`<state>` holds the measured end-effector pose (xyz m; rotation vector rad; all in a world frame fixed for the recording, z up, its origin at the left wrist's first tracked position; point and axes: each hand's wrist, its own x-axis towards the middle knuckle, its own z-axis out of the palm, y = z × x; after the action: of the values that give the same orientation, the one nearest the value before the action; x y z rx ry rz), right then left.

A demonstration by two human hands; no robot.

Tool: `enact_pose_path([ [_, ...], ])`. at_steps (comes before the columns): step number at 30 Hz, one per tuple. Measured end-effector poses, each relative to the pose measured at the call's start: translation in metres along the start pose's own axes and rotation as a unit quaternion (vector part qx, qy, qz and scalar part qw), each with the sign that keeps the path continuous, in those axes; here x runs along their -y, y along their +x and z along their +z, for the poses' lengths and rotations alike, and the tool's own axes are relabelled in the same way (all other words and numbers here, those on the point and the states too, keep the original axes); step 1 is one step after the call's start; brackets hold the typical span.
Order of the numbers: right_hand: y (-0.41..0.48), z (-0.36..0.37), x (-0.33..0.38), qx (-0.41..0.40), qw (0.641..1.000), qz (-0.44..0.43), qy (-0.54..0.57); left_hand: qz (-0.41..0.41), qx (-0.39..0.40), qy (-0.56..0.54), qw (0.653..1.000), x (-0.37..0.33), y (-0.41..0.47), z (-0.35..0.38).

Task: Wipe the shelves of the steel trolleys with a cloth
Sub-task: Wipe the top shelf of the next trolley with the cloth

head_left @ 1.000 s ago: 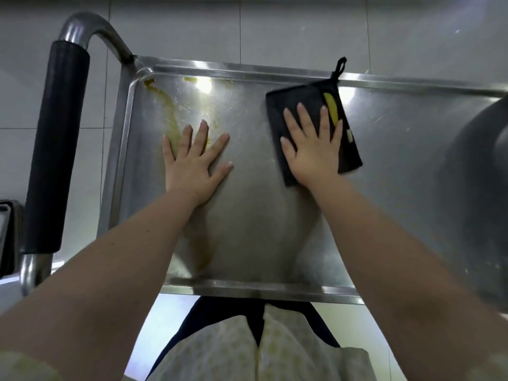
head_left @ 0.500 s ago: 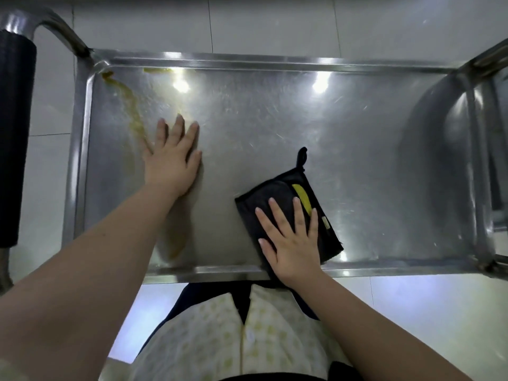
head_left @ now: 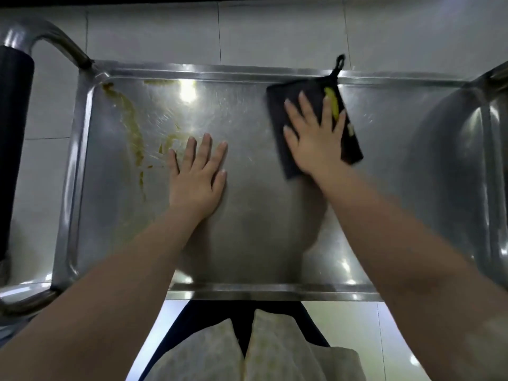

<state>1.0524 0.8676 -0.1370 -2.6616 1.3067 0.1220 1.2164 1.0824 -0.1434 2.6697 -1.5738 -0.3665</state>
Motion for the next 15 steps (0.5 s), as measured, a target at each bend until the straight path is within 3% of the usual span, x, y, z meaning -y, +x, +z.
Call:
enact_pose_path([
  [3, 0.042, -0.003, -0.005, 0.017, 0.997, 0.074, 0.020, -0.007, -0.008, 0.004, 1.000, 0.001, 0.002, 0.003],
  [6, 0.017, 0.003, 0.002, 0.002, 0.997, 0.071, 0.014, -0.015, -0.007, 0.011, 1.000, 0.000, 0.002, 0.005],
  [15, -0.223, 0.041, -0.016, -0.029, 0.999, -0.027, -0.012, -0.021, 0.003, 0.018, 1.000, 0.000, 0.002, 0.005],
])
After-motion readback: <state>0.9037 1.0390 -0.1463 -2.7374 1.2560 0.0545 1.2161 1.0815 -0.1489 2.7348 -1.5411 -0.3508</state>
